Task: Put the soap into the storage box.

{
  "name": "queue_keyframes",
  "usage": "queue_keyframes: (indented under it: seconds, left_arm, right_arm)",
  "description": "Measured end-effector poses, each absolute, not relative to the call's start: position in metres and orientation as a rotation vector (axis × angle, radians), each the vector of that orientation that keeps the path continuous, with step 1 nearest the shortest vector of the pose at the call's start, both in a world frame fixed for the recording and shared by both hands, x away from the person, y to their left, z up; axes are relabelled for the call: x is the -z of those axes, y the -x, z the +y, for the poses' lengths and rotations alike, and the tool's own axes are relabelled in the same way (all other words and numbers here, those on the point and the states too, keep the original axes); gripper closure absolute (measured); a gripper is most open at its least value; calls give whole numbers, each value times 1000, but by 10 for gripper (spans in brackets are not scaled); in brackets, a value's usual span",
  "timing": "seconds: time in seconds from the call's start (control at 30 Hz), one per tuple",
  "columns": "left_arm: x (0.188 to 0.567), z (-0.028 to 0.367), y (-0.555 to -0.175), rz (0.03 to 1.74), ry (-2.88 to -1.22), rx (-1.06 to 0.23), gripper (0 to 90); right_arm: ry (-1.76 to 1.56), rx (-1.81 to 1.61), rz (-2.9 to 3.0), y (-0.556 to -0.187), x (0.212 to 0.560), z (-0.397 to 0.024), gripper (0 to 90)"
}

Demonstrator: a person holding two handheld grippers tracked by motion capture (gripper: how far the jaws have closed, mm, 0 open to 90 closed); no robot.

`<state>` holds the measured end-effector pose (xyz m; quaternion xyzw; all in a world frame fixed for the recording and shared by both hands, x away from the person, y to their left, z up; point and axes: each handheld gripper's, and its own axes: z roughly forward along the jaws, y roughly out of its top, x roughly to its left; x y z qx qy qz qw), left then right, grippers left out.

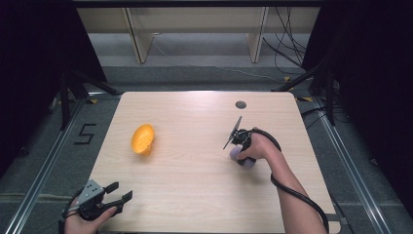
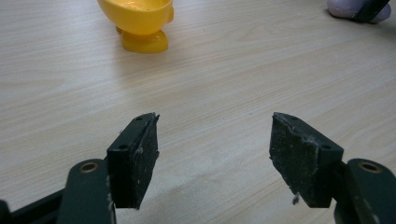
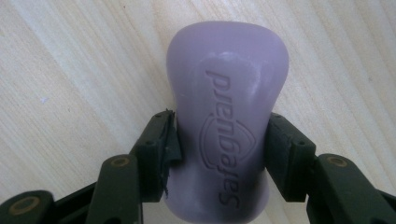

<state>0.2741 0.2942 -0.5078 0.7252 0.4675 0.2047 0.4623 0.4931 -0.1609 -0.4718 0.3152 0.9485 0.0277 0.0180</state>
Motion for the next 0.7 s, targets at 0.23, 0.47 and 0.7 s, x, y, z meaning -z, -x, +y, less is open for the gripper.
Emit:
queue_keyframes:
  seconds: [0.23,0.47,0.7]
  left_arm:
    - [508,294,-274,1144,-1784,-498,321]
    - [508,294,-274,1145,-1786,-499,321]
    - [508,294,-274,1140,-1787,-495,321]
  right_arm:
    - [-965,-32,2966,-494,472,-158,478]
    - [-983,-22,2969,-495,472,-157,475]
    - [-1033,-14,2969,-495,474,-160,461]
